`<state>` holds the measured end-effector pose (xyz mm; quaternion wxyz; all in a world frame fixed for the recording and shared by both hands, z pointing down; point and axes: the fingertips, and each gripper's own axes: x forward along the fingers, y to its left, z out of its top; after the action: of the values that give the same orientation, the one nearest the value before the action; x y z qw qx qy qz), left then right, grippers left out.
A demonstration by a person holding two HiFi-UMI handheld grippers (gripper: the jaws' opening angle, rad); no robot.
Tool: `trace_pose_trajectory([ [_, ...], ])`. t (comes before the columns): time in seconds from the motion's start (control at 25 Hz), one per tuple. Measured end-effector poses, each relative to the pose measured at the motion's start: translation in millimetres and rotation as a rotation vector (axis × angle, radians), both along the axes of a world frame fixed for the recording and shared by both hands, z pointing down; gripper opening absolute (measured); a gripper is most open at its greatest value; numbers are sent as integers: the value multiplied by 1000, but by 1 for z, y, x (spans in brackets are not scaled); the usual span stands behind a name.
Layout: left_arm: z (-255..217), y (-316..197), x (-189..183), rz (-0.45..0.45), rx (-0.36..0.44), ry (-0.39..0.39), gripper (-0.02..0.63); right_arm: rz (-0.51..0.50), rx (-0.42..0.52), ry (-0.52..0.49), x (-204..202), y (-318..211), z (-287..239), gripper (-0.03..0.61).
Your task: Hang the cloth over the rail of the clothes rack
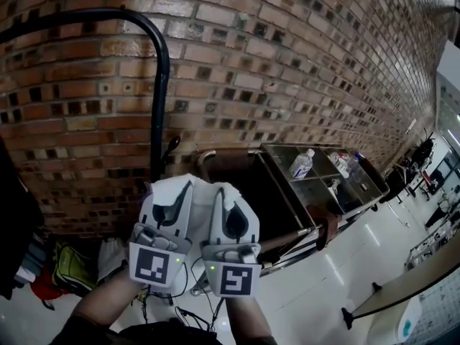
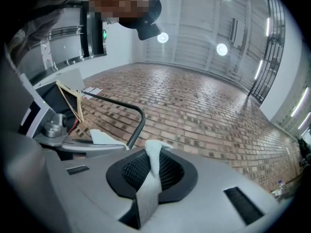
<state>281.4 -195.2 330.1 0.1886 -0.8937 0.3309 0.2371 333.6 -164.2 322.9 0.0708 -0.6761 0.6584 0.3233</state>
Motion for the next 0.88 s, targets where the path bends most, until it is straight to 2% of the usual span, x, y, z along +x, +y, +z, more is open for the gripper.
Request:
trace_pose_trajectory([
  [0.2,-14,-11,19,12,20,-11,40,3,-3,-1,18,-19,-22,48],
  [0.4,-28,-35,49,45,-28,-51,40,3,8,5,36,-40,-44,48],
  [0.64,-63,-58,78,63,-8,-30,40,17,56,9,60,-59,-77,48],
  [0.88,-91,-74,93,69,14,-9,40,18,65,21,73,-76,-103,48],
])
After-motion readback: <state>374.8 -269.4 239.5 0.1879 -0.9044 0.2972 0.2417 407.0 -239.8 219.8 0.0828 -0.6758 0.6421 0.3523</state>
